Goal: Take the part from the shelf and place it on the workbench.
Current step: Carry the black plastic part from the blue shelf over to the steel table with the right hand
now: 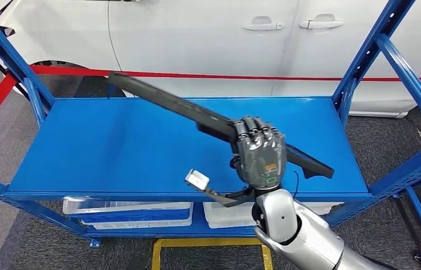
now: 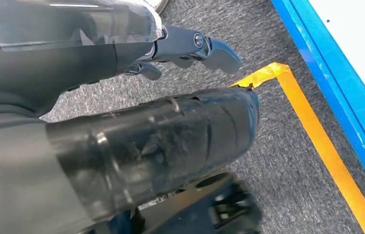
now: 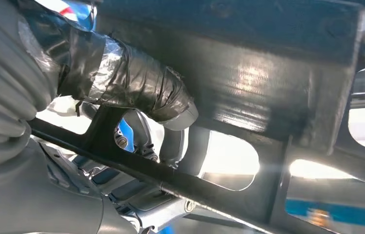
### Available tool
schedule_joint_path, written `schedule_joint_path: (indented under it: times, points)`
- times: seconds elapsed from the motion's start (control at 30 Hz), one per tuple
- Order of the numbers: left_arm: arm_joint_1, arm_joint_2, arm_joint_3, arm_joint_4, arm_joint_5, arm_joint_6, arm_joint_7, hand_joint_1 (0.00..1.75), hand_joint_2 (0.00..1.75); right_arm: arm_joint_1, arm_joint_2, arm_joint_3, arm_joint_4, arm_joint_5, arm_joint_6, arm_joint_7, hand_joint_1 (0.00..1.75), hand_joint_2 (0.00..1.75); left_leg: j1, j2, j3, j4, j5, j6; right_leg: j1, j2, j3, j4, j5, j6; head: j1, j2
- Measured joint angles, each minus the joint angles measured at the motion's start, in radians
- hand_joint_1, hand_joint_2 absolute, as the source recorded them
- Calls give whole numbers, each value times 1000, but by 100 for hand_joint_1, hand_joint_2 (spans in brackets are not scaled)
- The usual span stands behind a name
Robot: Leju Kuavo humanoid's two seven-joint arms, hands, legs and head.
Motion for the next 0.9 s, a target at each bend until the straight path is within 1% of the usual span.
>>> schedule_joint_path:
  times: [0.03, 0.07, 0.1, 0.13, 0.17, 0.2, 0.23, 0.3, 0.33, 0.37, 0.4, 0.43, 0.47, 0.5, 0.53, 0.57, 0.6, 0.63, 0.67, 0.7, 0.73, 0.77, 0.8, 0.83, 0.87, 0.9]
  points:
    - [1, 0, 0, 0, 0, 0, 0, 0, 0, -30, -1, 55, -8, 0, 15, 13, 175, 175, 0, 0, 3, -7, 15, 0, 1, 0, 0, 2, -1, 0, 0, 0]
    - [0, 0, 0, 0, 0, 0, 0, 0, 0, -58, -2, 108, -16, 0, 28, 20, 175, 175, 1, 0, 24, -52, 46, 2, 1, 0, 1, 3, -2, 1, 0, 0]
    - [0, 0, 0, 0, 0, 1, 0, 0, 0, -82, -2, 156, -24, 0, 37, 20, 175, 175, 1, 0, 59, -123, 84, 6, 1, 0, 2, 5, -4, 3, 0, 0]
    - [-1, 0, 0, 0, 1, 1, 0, 0, 0, -99, -2, 192, -31, 0, 40, 17, 175, 175, -1, 0, 94, -193, 109, 10, 4, -1, 2, 7, -6, 7, 0, 0]
    - [-1, 0, 0, 0, 2, 2, -1, 0, 0, -111, -2, 220, -37, 0, 40, 11, 175, 175, -2, 0, 119, -244, 126, 15, 6, -2, 1, 8, -7, 10, 0, 0]
    - [-1, 0, 0, 0, 5, 3, -4, 0, 0, -118, -2, 241, -43, 0, 40, 2, 175, 175, -4, -1, 131, -273, 131, 18, 8, -4, 0, 9, -8, 14, 0, 0]
    - [1, 0, 0, 0, 7, 3, -9, 0, 0, -123, -1, 256, -49, 0, 41, -7, 175, 175, -5, -1, 134, -280, 128, 20, 9, -5, -1, 9, -7, 18, 0, 0]
    - [6, 0, 0, 0, 11, 1, -22, 0, 0, -129, -1, 276, -62, 0, 47, -27, 175, 175, -2, -1, 133, -286, 133, 28, 8, -5, -2, 11, -9, 28, 0, 0]
    - [7, 1, 0, 0, 13, -1, -28, 0, 0, -132, -1, 283, -69, 0, 50, -38, 175, 175, 0, -1, 135, -290, 136, 33, 8, -5, -7, 23, -19, 32, 1, 0]
    - [7, 1, 0, 0, 15, -2, -33, 0, 44, -133, -1, 288, -74, 0, 53, -50, 175, 175, 2, 0, 137, -294, 138, 39, 7, -5, -21, 53, -39, 37, 1, 0]
    - [6, 1, 0, 0, 17, -3, -37, 0, 87, -132, -1, 291, -79, 0, 54, -64, 175, 175, 3, 1, 138, -296, 139, 43, 4, -5, -44, 102, -67, 41, 2, 0]
    - [6, 1, 0, 0, 18, -4, -39, 0, 131, -128, -1, 293, -82, 0, 55, -80, 175, 175, 3, 1, 138, -296, 139, 46, 3, -5, -74, 167, -99, 44, 2, 0]
    - [8, 1, 0, 0, 19, -5, -42, 0, 175, -120, -1, 294, -83, 0, 55, -97, 175, 175, 3, 1, 138, -296, 138, 47, 2, -5, -105, 231, -124, 46, 2, 0]
    - [10, 2, 0, 0, 19, -6, -46, 0, 175, -111, -1, 293, -83, 0, 56, -114, 175, 175, 3, 1, 138, -295, 138, 48, 0, -5, -126, 273, -133, 48, 2, 0]
    - [11, 2, 0, 0, 20, -8, -50, 0, 175, -100, -2, 293, -83, 0, 56, -129, 175, 175, 3, 1, 138, -293, 136, 48, -1, -6, -131, 278, -122, 49, 2, 0]
    - [12, 2, 0, 0, 20, -9, -54, 0, 175, -91, -2, 291, -83, 0, 56, -142, 175, 175, 3, 0, 139, -290, 134, 47, -2, -6, -116, 243, -93, 48, 2, 0]
    - [13, 2, 0, 0, 20, -12, -58, 0, 175, -85, -2, 288, -83, 0, 55, -152, 175, 175, 3, -1, 140, -288, 132, 45, -2, -6, -85, 177, -55, 45, 2, 0]
    - [13, 2, 0, 0, 20, -16, -61, 0, 175, -80, -2, 283, -83, 0, 55, -159, 175, 175, 2, -2, 140, -285, 129, 43, -1, -6, -52, 109, -29, 41, 2, 0]
    - [13, 2, 0, 0, 19, -19, -64, 0, 175, -76, -2, 277, -83, 0, 54, -165, 175, 175, 0, -2, 139, -283, 126, 39, 2, -5, -25, 56, -11, 37, 2, 0]
    - [13, 2, 0, 0, 19, -22, -67, 0, 175, -70, -1, 269, -83, 0, 54, -171, 175, 175, -1, -2, 139, -281, 125, 35, 4, -4, -11, 24, -5, 34, 2, 0]
    - [14, 2, 0, 0, 19, -24, -69, 0, 175, -64, -1, 261, -83, 0, 54, -175, 175, 175, -2, -1, 138, -282, 125, 30, 7, -3, -7, 16, -9, 31, 1, 0]
    - [14, 3, 0, 0, 19, -23, -71, 0, 175, -57, -1, 252, -83, 0, 53, -180, 175, 175, -2, -1, 138, -283, 126, 25, 8, -2, -7, 13, -7, 28, 1, 0]
    - [14, 3, 0, 0, 19, -20, -70, 0, 175, -49, 0, 242, -83, 0, 53, -185, 175, 175, -1, -1, 139, -283, 124, 20, 5, -2, -5, 8, -4, 24, 1, 0]
    - [14, 3, 0, 0, 21, -15, -68, 0, 175, -40, 1, 231, -83, 0, 53, -191, 175, 175, -1, 0, 136, -274, 116, 15, 2, -3, -1, 3, -2, 18, 1, 0]
    - [14, 3, 1, 0, 23, -10, -65, 0, 175, -32, 2, 219, -83, 0, 53, -197, 175, 175, 0, 0, 125, -249, 97, 11, -1, -4, 2, -3, 1, 11, 0, 0]
    - [13, 3, 1, 0, 25, -5, -61, 0, 175, -24, 4, 207, -83, 0, 52, -201, 175, 175, 1, 0, 105, -203, 69, 7, -3, -5, 5, -7, 3, 6, -1, 0]
